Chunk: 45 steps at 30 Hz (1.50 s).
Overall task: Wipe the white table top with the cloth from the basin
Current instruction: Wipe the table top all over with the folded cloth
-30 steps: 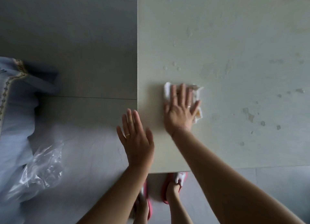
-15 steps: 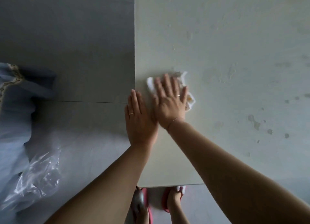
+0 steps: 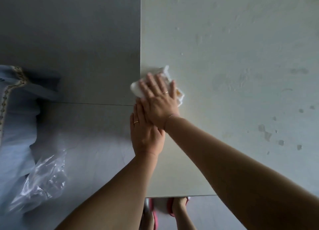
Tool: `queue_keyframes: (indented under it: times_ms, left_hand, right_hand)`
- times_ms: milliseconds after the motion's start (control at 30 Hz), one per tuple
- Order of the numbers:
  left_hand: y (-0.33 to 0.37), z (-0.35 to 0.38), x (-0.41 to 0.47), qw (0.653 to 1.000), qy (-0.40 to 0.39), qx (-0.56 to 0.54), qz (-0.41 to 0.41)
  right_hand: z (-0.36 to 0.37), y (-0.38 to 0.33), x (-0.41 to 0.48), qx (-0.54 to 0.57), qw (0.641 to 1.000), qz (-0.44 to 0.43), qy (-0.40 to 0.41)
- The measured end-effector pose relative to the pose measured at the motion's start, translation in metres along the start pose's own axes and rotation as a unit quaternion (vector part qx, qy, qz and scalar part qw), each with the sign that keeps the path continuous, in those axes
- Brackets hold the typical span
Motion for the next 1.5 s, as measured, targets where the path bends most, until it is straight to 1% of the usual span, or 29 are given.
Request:
queue_keyframes:
  times_ms: [67,100,133,200,267,333,367,400,467,500,567,600,667,767,833,867,900,1000,1067,1100,1133,1167,1233,1300,1333,1367,1400,1467,1500]
  left_hand:
    - [-0.001,-0.002,0.000,1.000,0.009,-0.007,-0.003]
    - [-0.002,-0.004,0.000,1.000,0.015,-0.015,-0.009]
    - [-0.001,-0.005,0.001,0.999,0.018,-0.023,-0.014]
    - [-0.001,-0.006,0.000,0.999,0.021,-0.027,-0.013]
    - [0.000,-0.006,0.000,0.999,0.023,-0.027,-0.010]
    - [0.000,-0.007,0.000,0.999,0.020,-0.027,-0.017]
    - [0.000,-0.007,-0.001,0.999,0.018,-0.027,-0.020]
    - [0.000,-0.008,-0.001,0.999,0.017,-0.025,-0.021]
    - [0.002,-0.009,-0.001,0.999,0.014,-0.020,-0.021]
    - [0.002,-0.009,0.000,0.999,0.010,-0.020,-0.022]
    - [0.002,-0.010,-0.001,0.999,0.006,-0.023,-0.025]
    - [0.002,-0.010,0.000,0.999,0.007,-0.024,-0.025]
    - [0.003,-0.010,0.000,0.999,0.006,-0.026,-0.020]
    - [0.002,-0.010,0.000,0.999,0.004,-0.029,-0.017]
    - [0.001,-0.010,0.000,0.999,-0.001,-0.030,-0.021]
    - [0.001,-0.010,0.000,0.999,-0.004,-0.032,-0.021]
    - [0.002,-0.010,0.000,0.999,-0.005,-0.034,-0.024]
    - [0.003,-0.009,0.000,0.999,-0.014,-0.043,-0.031]
    - [0.002,-0.008,-0.001,0.999,-0.013,-0.044,-0.025]
    - [0.001,-0.007,-0.001,0.999,-0.012,-0.043,-0.023]
    - [0.001,-0.006,-0.001,0.999,-0.010,-0.042,-0.021]
    - [0.001,-0.006,-0.001,0.999,-0.007,-0.042,-0.019]
    - [0.002,-0.006,-0.001,0.999,0.000,-0.038,-0.017]
    - [0.002,-0.006,-0.001,0.999,0.007,-0.035,-0.019]
    - [0.002,-0.006,-0.002,0.999,0.008,-0.035,-0.018]
    - [0.002,-0.005,-0.002,0.999,0.009,-0.036,-0.016]
    - [0.002,-0.006,-0.002,0.999,0.012,-0.034,-0.015]
    - [0.002,-0.006,-0.001,0.999,0.010,-0.031,-0.023]
    - [0.002,-0.006,-0.001,0.999,0.007,-0.028,-0.026]
  right_hand:
    - [-0.003,0.000,0.000,-0.031,0.994,-0.099,-0.027]
    - [-0.010,0.016,0.005,-0.048,0.992,-0.112,-0.028]
    - [-0.017,0.038,0.012,-0.059,0.993,-0.095,-0.022]
    - [-0.036,0.094,0.026,-0.041,0.999,0.016,0.009]
    - [-0.051,0.130,0.034,-0.006,0.985,0.160,0.057]
    - [-0.047,0.117,0.038,0.017,0.966,0.242,0.086]
    - [-0.040,0.096,0.039,0.028,0.967,0.237,0.086]
    - [-0.031,0.068,0.040,0.036,0.978,0.190,0.078]
    - [-0.013,0.010,0.033,0.030,0.999,0.028,0.027]
    - [-0.007,-0.003,0.027,0.015,0.999,-0.046,-0.004]
    - [-0.013,0.009,0.029,-0.020,0.989,-0.140,-0.040]
    - [-0.019,0.027,0.034,-0.033,0.987,-0.152,-0.043]
    - [-0.038,0.075,0.048,-0.031,0.994,-0.102,-0.024]
    - [-0.060,0.133,0.065,-0.014,0.995,0.089,0.047]
    - [-0.054,0.124,0.069,0.003,0.977,0.200,0.073]
    - [-0.047,0.107,0.069,0.018,0.972,0.219,0.079]
    - [-0.037,0.083,0.068,0.029,0.977,0.199,0.076]
    - [-0.014,0.022,0.057,0.002,1.000,0.003,0.005]
    - [-0.023,0.036,0.058,-0.034,0.994,-0.103,-0.015]
    - [-0.030,0.052,0.060,-0.054,0.991,-0.120,-0.012]
    - [-0.038,0.073,0.064,-0.067,0.992,-0.104,-0.003]
    - [-0.046,0.096,0.069,-0.061,0.997,-0.051,0.011]
    - [-0.057,0.128,0.079,-0.017,0.994,0.097,0.053]
    - [-0.052,0.117,0.083,0.008,0.974,0.207,0.091]
    - [-0.046,0.101,0.083,0.018,0.969,0.227,0.098]
    - [-0.039,0.080,0.082,0.031,0.972,0.209,0.099]
    - [-0.033,0.057,0.082,0.037,0.984,0.154,0.084]
    - [-0.022,0.022,0.074,0.009,1.000,-0.010,0.026]
    - [-0.023,0.021,0.072,-0.011,0.996,-0.086,0.000]
Point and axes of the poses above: each hand's wrist, its own x-axis towards the middle knuckle, its own z-axis out of the palm, y = z × x, the point moved 7 cm from there along x, towards the middle knuckle, and after that the axes turned 6 degrees about -z, right-handed, at the moved point
